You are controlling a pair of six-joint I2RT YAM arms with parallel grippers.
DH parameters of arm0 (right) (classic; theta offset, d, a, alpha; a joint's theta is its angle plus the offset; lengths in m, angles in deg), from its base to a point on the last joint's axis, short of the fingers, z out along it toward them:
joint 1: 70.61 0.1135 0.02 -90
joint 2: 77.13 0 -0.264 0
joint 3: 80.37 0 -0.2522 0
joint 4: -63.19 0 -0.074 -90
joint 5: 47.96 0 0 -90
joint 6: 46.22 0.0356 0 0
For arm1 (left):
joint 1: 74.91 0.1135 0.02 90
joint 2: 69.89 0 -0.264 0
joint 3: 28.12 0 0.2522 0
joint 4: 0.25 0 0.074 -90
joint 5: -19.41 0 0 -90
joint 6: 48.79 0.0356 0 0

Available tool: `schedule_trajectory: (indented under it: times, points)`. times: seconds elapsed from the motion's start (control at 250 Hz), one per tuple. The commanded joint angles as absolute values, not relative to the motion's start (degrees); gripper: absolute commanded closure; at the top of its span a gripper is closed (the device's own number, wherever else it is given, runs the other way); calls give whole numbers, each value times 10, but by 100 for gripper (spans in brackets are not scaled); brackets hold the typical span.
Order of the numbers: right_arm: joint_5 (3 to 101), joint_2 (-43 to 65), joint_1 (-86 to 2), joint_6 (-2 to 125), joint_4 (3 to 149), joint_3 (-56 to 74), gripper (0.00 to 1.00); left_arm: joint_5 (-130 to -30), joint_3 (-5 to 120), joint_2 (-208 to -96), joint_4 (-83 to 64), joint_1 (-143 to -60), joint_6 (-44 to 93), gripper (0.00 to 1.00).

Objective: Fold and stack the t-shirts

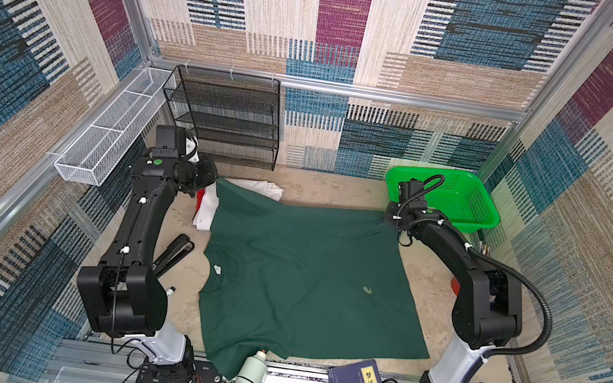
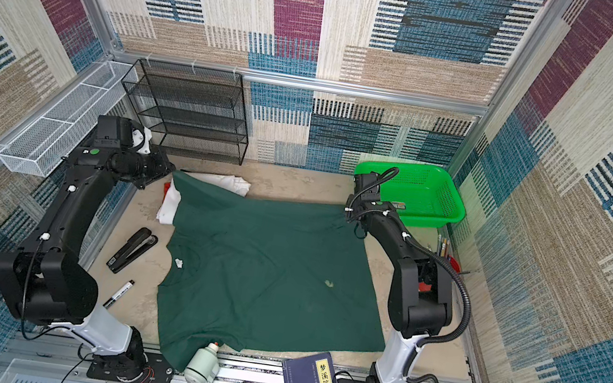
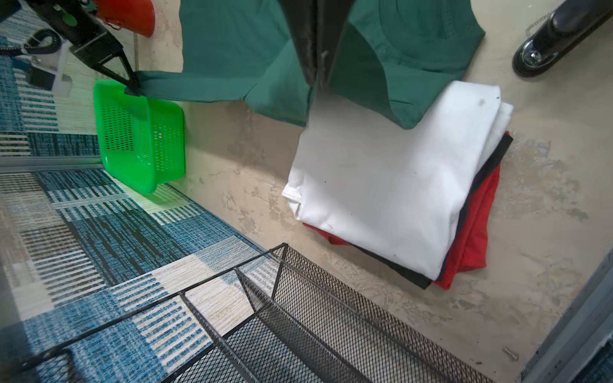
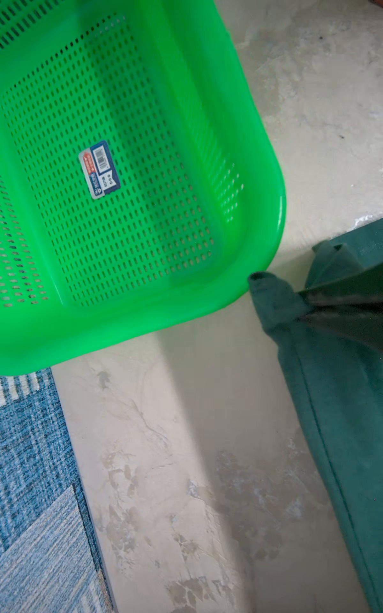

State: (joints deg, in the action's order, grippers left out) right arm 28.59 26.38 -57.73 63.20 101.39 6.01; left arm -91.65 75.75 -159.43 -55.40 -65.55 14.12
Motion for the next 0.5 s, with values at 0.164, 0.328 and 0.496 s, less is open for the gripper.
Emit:
schedule_trajectory:
  times: [0.164,0.328,0.496]
  points:
    - [281,189,-576,629,941,169,100,-919,636,-1500,-584,-655,85,100]
    - [293,162,-573,631,920,227,99,-903,559,-1443,-596,-655,72,100]
    - [288,145,-566,640,921,267,98,-875,503,-1393,-621,-654,61,100]
